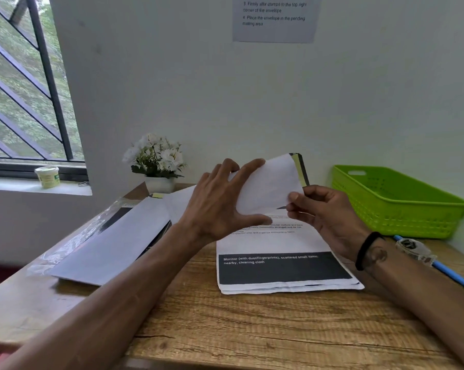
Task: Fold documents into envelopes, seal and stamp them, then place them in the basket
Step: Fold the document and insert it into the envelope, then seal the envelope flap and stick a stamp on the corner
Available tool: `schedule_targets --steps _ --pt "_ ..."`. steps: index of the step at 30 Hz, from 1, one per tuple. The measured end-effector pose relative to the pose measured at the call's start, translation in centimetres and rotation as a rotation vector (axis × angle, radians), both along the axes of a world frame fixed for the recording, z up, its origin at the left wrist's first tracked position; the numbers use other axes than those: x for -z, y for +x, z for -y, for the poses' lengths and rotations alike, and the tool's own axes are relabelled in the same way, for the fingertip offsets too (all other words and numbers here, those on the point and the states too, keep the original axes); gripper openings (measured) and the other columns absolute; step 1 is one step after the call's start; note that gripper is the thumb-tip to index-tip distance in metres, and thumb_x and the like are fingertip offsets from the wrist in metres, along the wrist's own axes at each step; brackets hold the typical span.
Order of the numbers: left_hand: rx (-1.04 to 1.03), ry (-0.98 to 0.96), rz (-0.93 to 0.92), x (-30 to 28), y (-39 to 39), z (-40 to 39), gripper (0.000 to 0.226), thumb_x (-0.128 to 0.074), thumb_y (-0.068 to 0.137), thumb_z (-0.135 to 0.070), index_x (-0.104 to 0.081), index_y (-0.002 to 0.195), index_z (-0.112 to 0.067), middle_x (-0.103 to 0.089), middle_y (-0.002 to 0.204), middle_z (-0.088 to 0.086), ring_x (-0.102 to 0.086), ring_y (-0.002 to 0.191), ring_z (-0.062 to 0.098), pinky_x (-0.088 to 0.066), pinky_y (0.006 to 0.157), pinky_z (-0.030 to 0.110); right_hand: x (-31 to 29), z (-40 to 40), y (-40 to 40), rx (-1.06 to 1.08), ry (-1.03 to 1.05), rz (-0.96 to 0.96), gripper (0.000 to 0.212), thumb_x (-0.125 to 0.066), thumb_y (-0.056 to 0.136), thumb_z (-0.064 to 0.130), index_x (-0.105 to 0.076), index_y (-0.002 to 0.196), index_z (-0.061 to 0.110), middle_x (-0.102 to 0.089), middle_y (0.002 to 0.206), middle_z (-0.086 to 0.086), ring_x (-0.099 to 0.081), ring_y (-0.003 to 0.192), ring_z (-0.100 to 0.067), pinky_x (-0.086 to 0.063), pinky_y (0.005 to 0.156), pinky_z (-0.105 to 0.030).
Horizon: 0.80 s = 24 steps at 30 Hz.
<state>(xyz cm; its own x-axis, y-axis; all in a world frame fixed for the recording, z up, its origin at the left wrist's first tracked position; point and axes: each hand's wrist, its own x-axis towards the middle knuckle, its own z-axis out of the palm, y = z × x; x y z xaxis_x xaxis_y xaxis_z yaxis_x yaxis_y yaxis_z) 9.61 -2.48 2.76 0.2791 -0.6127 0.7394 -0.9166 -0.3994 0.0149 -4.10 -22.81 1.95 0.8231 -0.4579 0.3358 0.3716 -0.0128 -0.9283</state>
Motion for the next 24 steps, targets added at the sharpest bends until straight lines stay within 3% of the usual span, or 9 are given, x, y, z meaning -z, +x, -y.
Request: schedule_targets --steps 3,7,9,11,13,15,17,20,24 --pt "-0.009 -0.063 -0.030 -1.0 -0.8 -0.2 0.079 -0.060 0.089 -0.075 -0.036 0.154 -0.037 -0.059 0.121 -0.003 -0.062 0.098 0.019 -0.051 0.079 0.033 -0.4 0.4 0.0 -0.005 0.088 0.006 0.015 -0.078 0.079 0.007 -0.076 0.069 0.018 -0.073 0.077 -0.008 -0.069 0.067 -0.021 -0.062 0.067 -0.030" --pt "0.017 -0.119 -0.038 -1.9 -0.9 -0.5 0.047 -0.058 0.097 -0.062 -0.056 0.136 -0.037 -0.073 0.101 -0.008 -0.067 0.081 0.013 -0.048 0.068 0.028 -1.0 0.8 0.0 0.041 0.219 0.036 0.013 -0.072 0.088 0.000 -0.065 0.089 0.011 -0.075 0.088 -0.011 -0.072 0.069 -0.023 -0.063 0.065 -0.030" --pt "0.081 -0.143 -0.214 -2.1 -0.8 -0.5 0.038 -0.065 0.095 -0.059 -0.063 0.127 -0.037 -0.072 0.088 -0.009 -0.064 0.070 0.007 -0.046 0.063 0.021 -1.1 1.1 -0.1 0.059 0.254 0.035 0.015 -0.071 0.090 -0.001 -0.063 0.093 0.012 -0.076 0.089 -0.012 -0.073 0.070 -0.023 -0.063 0.062 -0.031" --pt "0.185 -0.152 -0.533 -2.2 -1.0 -0.3 0.034 -0.071 0.093 -0.054 -0.067 0.122 -0.036 -0.075 0.080 -0.005 -0.069 0.069 0.007 -0.050 0.062 0.016 -1.0 1.4 -0.1 0.072 0.253 0.017 0.018 -0.072 0.090 0.000 -0.065 0.100 0.013 -0.076 0.093 -0.013 -0.073 0.074 -0.024 -0.064 0.066 -0.034" --pt "0.306 -0.126 -0.887 -2.2 -1.2 0.0 0.034 -0.074 0.094 -0.044 -0.068 0.124 -0.031 -0.080 0.085 0.000 -0.076 0.075 0.012 -0.056 0.063 0.023 -0.7 1.5 0.0 0.088 0.201 -0.016 0.024 -0.072 0.090 0.000 -0.066 0.109 0.015 -0.076 0.092 -0.012 -0.073 0.075 -0.022 -0.064 0.066 -0.033" --pt "0.369 -0.126 -1.103 -1.9 -1.4 0.3 0.034 -0.074 0.095 -0.036 -0.068 0.128 -0.025 -0.081 0.095 0.004 -0.078 0.079 0.019 -0.059 0.061 0.027 -0.4 1.4 0.2 0.105 0.144 -0.049 0.032 -0.072 0.091 0.000 -0.065 0.119 0.014 -0.076 0.090 -0.010 -0.073 0.074 -0.021 -0.062 0.064 -0.031" --pt "0.411 -0.129 -1.197 -1.4 -1.3 0.6 0.032 -0.072 0.098 -0.030 -0.068 0.128 -0.020 -0.080 0.103 0.009 -0.077 0.083 0.026 -0.060 0.065 0.030 0.0 1.3 0.4 0.088 0.125 -0.091 0.039 -0.073 0.090 0.001 -0.062 0.125 0.014 -0.077 0.096 -0.009 -0.073 0.075 -0.021 -0.062 0.066 -0.032" --pt "0.439 -0.158 -1.300 -0.3 -1.2 1.1 0.027 -0.066 0.102 -0.026 -0.069 0.127 -0.017 -0.080 0.107 0.008 -0.076 0.087 0.024 -0.060 0.070 0.029 0.5 0.9 0.5 0.038 0.101 -0.162 0.042 -0.075 0.089 0.003 -0.062 0.128 0.013 -0.078 0.099 -0.005 -0.075 0.077 -0.019 -0.061 0.065 -0.029" --pt "0.357 -0.202 -1.300 1.5 -0.3 2.0 0.033 -0.069 0.100 -0.028 -0.068 0.132 -0.022 -0.079 0.114 0.001 -0.077 0.098 0.022 -0.062 0.078 0.034 1.0 0.4 0.6 -0.002 0.059 -0.232 0.044 -0.074 0.089 0.001 -0.061 0.131 0.007 -0.076 0.112 -0.017 -0.074 0.089 -0.026 -0.064 0.073 -0.035"
